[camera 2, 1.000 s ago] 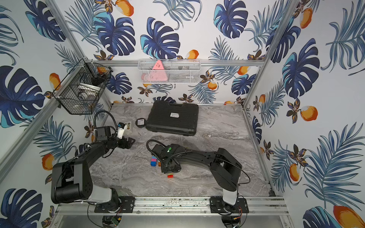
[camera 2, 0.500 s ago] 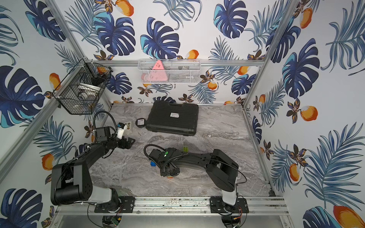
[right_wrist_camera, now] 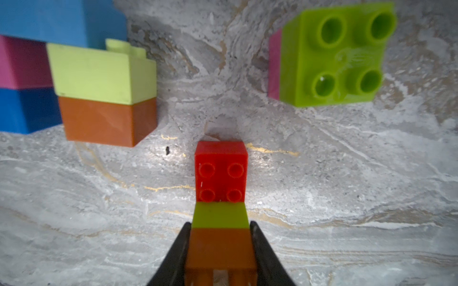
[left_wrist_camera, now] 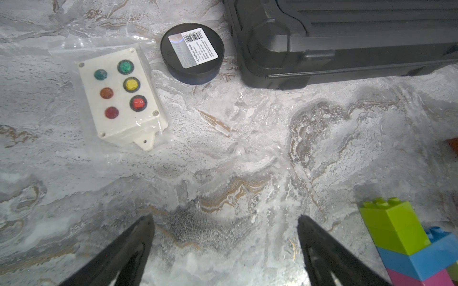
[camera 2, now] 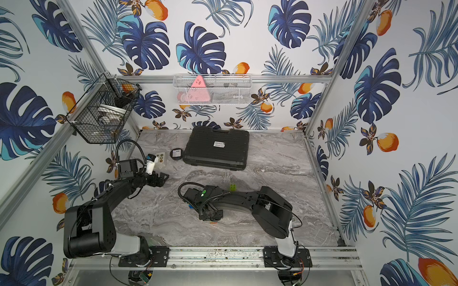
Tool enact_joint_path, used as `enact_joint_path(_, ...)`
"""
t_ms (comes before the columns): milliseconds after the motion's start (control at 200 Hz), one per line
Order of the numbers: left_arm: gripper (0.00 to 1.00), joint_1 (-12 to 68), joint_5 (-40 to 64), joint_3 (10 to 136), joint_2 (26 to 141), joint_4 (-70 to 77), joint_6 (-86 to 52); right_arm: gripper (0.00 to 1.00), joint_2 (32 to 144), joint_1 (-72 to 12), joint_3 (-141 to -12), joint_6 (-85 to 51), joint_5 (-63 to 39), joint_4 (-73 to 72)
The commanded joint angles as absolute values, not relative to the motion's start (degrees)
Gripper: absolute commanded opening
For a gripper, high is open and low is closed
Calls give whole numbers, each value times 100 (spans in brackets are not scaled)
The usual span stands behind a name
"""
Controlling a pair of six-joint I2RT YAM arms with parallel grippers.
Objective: Assemble the letter h with lego
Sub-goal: Assemble the lego brick with the lego brick.
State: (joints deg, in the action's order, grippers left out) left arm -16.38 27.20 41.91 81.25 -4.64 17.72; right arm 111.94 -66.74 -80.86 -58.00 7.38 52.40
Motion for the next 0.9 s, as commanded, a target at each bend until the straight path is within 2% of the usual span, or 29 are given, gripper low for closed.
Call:
enact_joint_path(0,95,-1683,2890,4184,8090,-340,1687,25,11412,-6672,-8024,-5975,691,5360)
enact_joint_path(140,95,-1714,2925,4184,8094,-335,1679,20,11418,-6663,-7279,-5995,317,4470)
enact_joint_path(220,95,-1715,2940,4210,8128,-355,1687,19,11557,-6658,-7177,-5998,229,4456)
enact_joint_path(331,95,-1733,2947,4201,8113,-344,1679,18,11532,-6654,-7504,-5854,452,4934)
enact_joint_path(506,95,-1732,2927,4202,8121,-338,1661,18,10820,-6543,-8311,-5373,1061,5883)
enact_joint_path(696,95,-1731,2927,4210,8130,-348,1662,18,10116,-6009,-8778,-4595,1230,6193)
enact_joint_path(897,95,-1741,2926,4206,8125,-339,1657,18,10436,-5353,-9070,-3913,1038,6300)
